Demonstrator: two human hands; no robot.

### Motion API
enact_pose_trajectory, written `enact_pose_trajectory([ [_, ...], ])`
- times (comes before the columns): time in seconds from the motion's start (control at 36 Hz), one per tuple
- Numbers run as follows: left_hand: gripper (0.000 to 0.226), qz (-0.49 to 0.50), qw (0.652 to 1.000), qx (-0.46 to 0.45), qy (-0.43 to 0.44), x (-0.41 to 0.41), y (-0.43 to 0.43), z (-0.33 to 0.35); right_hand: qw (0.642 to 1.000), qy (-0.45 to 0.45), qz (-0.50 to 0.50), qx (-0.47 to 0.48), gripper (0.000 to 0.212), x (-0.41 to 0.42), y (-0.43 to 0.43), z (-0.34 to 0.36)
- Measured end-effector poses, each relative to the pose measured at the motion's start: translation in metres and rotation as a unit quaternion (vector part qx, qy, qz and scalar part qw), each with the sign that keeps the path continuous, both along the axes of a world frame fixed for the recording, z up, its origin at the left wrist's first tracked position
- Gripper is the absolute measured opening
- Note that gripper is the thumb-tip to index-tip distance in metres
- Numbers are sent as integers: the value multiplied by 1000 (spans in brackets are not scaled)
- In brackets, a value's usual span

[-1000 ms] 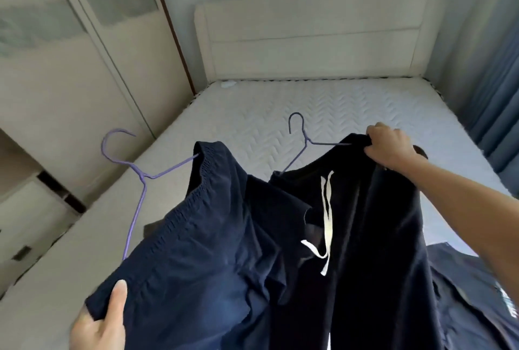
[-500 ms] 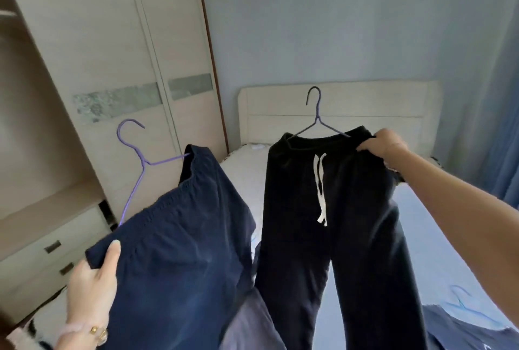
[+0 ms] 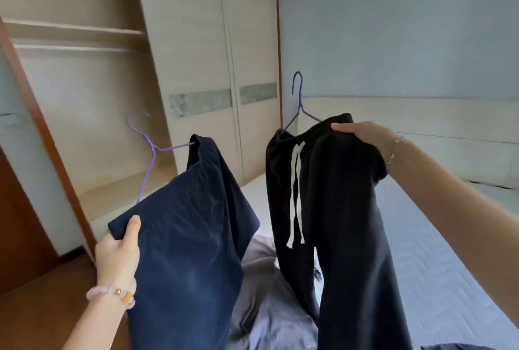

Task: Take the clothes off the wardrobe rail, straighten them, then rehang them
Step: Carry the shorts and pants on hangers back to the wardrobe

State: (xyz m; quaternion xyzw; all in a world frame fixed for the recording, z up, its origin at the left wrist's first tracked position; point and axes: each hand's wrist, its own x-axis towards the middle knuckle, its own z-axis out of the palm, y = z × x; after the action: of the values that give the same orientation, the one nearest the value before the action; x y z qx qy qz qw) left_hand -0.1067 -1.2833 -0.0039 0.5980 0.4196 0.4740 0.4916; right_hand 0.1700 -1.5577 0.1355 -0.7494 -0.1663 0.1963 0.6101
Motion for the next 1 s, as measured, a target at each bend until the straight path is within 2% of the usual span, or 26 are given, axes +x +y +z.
enact_pose_trajectory([
  [0.14,22,13,999,32,-20,-44,13,17,995,-90,-16,43,24,-46,39,37],
  [0.25,19,10,998,37,-41,-77,29,26,988,-140,-15,68,30,-78,73,65],
  [0.31,19,17,998,43,-46,-97,38,34,986,-148,6,81,24,-100,94,75],
  [0.47,15,58,993,73,-72,-169,68,67,980,-167,58,87,50,-174,170,88],
  [0.56,21,85,990,92,-65,-216,85,77,976,-164,102,97,38,-213,207,81],
  [0.64,15,120,985,104,-64,-264,100,77,973,-150,147,99,30,-250,239,63],
  [0.75,14,158,981,96,-53,-325,116,66,967,-131,192,100,33,-290,288,30],
  [0.86,28,216,973,76,-26,-376,129,51,957,-118,249,88,37,-330,339,4],
  [1.0,21,277,960,34,-21,-431,149,24,926,-86,353,102,17,-380,394,-24],
])
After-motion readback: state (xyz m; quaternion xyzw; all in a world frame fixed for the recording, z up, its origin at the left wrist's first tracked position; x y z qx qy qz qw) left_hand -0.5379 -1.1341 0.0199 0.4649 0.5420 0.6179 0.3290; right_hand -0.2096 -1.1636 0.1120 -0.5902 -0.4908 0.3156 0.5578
